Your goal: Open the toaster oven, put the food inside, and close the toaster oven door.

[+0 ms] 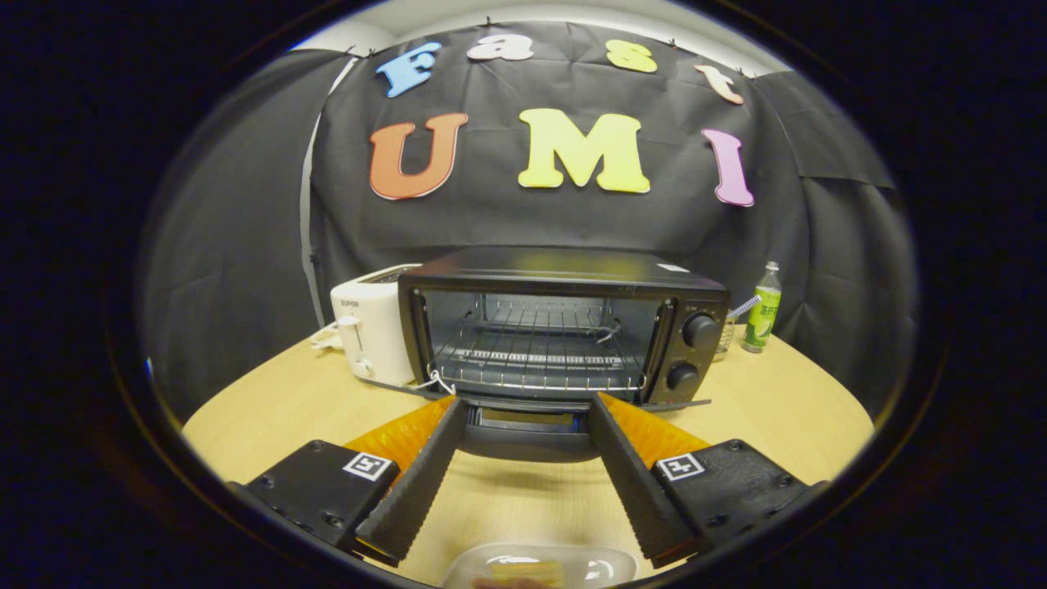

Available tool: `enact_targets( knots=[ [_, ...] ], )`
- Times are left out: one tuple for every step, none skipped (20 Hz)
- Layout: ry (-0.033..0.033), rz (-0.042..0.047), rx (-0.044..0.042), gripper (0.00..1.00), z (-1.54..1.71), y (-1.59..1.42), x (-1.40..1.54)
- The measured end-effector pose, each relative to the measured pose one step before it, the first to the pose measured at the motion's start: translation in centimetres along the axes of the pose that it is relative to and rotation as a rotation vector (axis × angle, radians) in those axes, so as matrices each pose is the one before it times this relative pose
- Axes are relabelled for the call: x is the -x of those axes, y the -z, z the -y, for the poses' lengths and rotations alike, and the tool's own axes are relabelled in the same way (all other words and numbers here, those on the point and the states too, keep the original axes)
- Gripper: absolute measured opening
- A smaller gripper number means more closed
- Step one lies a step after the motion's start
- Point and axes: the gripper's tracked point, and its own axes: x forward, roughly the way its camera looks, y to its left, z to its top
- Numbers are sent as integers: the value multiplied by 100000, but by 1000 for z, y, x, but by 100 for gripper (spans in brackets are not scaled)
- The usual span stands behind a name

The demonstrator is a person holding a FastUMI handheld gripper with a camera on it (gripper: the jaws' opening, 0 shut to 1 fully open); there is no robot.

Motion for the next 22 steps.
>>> enact_targets(
  knots=[
    [-86,-1199,1063,100,-61,548,165],
    [11,-1182,1358,100,-67,404,116],
    [134,-1125,828,100,17,460,116],
    [105,-1154,179,100,53,284,100],
    [73,-1294,-668,100,14,296,109],
    [-44,-1683,-863,100,16,358,-33],
    [0,-2167,-647,100,9,389,-92],
    [12,-2790,-468,100,-3,659,37],
    [137,-3265,-694,100,54,641,-19],
    [161,-3110,-812,100,-172,788,109],
    [83,-2939,-866,100,-32,621,-165],
    [-30,-3062,-1291,100,-34,749,-225],
    [-309,-3937,-1504,100,32,948,-360],
    [212,-5487,-1835,100,-16,1344,-520],
    [-556,5372,143,100,-259,-869,1154],
    [-1101,108,475,100,27,-357,-815],
    [-66,-1438,189,100,195,723,108],
    [379,-2252,-1129,100,241,523,232],
    [-144,-1059,-1526,100,186,185,141],
    [-499,-417,-1182,100,76,89,346],
    [-457,-382,-593,100,36,181,438],
    [-143,-81,-216,100,65,27,658]
  ],
)
